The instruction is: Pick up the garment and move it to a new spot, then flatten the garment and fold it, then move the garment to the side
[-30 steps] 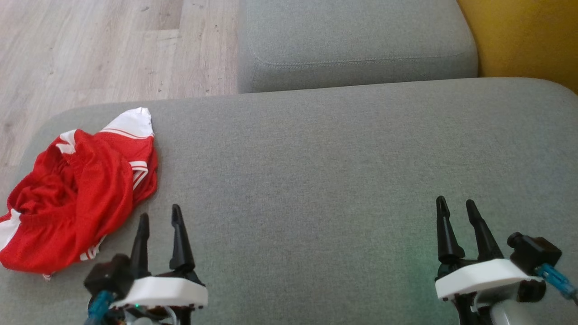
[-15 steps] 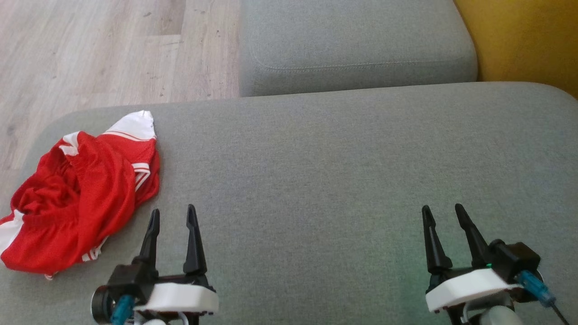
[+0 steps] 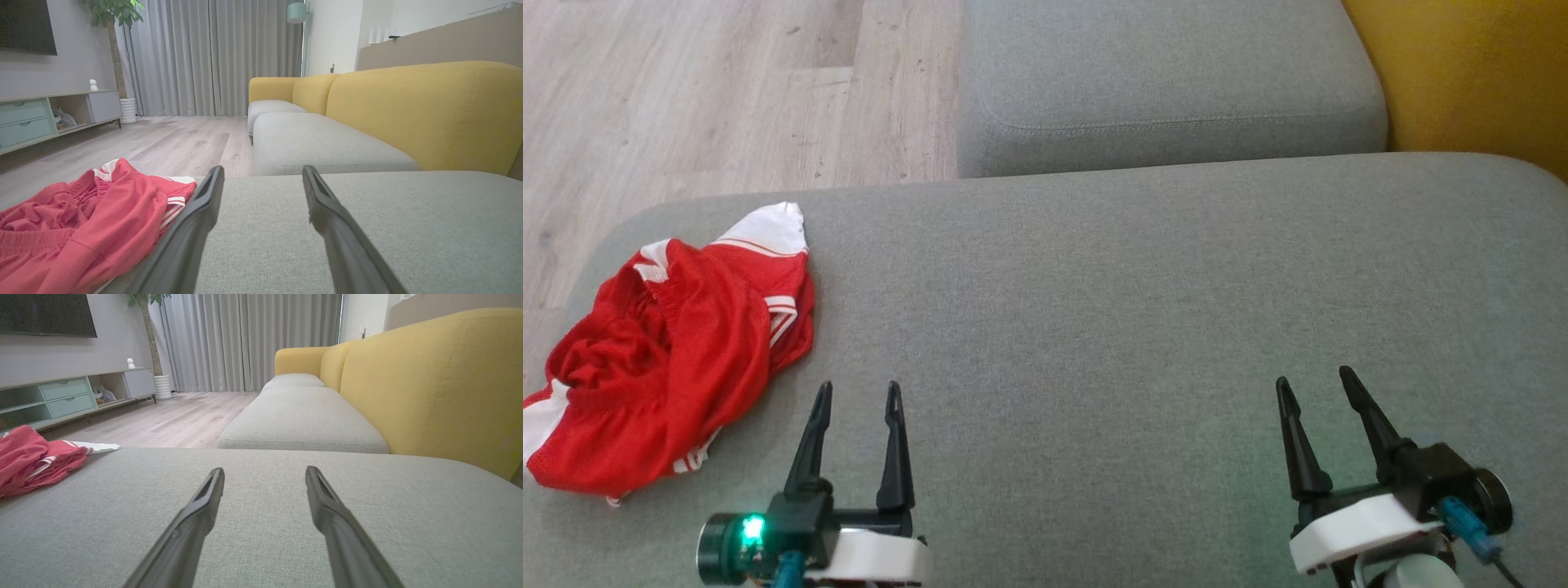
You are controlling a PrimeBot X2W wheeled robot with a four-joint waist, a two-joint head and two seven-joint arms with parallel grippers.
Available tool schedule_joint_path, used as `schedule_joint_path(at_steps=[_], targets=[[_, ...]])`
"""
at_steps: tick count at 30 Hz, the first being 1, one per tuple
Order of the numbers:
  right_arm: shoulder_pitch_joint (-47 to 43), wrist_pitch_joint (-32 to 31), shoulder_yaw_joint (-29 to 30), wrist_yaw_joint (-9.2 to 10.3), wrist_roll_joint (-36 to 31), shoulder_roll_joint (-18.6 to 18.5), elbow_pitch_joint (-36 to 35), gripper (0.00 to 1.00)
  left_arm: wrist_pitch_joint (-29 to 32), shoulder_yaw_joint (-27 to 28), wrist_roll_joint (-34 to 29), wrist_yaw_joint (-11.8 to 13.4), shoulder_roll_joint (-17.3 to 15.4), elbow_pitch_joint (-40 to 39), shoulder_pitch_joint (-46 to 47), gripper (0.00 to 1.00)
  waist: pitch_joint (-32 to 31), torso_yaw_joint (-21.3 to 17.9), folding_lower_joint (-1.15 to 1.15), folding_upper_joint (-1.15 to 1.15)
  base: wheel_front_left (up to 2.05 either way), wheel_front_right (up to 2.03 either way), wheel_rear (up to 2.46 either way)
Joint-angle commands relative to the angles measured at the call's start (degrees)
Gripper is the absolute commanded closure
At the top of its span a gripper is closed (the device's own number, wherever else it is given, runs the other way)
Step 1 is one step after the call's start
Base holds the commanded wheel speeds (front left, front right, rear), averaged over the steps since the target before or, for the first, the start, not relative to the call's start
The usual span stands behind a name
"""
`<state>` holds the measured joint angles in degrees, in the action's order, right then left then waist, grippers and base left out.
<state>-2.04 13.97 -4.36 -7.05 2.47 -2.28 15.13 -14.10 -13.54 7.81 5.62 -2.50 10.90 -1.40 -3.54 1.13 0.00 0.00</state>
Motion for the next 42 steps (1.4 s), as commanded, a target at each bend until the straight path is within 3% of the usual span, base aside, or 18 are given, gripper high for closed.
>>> schedule_joint_path(at_steps=[1, 16, 23, 35, 42], targets=[[1.27, 1.03, -1.34, -0.44, -1.6, -0.6, -1.8, 0.0, -0.9, 1.16, -1.73, 0.54, -0.38, -1.79, 2.1, 0.0, 0.1, -0.02, 0.0, 0.0, 0.0, 0.0, 0.0], [1.63, 1.03, -0.4, -0.44, -0.41, -0.6, -0.64, 0.0, -0.9, 1.61, -1.92, 0.97, -0.38, -1.11, 2.52, 0.0, 0.47, 0.09, 0.0, 0.0, 0.0, 0.0, 0.0], [1.11, 1.03, 0.17, -0.44, -0.38, -0.6, -0.77, 0.0, -0.9, 2.15, -1.7, 1.22, -0.38, -0.25, 2.85, 0.0, 1.0, 3.33, 0.0, 0.0, 0.0, 0.0, 0.0], [1.83, 1.03, 0.55, -0.44, -0.64, -0.6, -0.95, 0.0, -0.9, 5.17, -1.73, 1.65, -0.38, 0.16, 4.16, 0.0, 3.56, 19.56, 0.0, 0.0, 0.0, 0.0, 0.0], [2.12, 1.03, 0.96, -0.44, -2.0, -0.6, -0.88, 0.0, -0.9, 8.58, -2.14, 1.45, -0.39, -1.2, 3.95, 0.0, 5.03, 26.4, 0.0, 0.0, 0.0, 0.0, 0.0]])
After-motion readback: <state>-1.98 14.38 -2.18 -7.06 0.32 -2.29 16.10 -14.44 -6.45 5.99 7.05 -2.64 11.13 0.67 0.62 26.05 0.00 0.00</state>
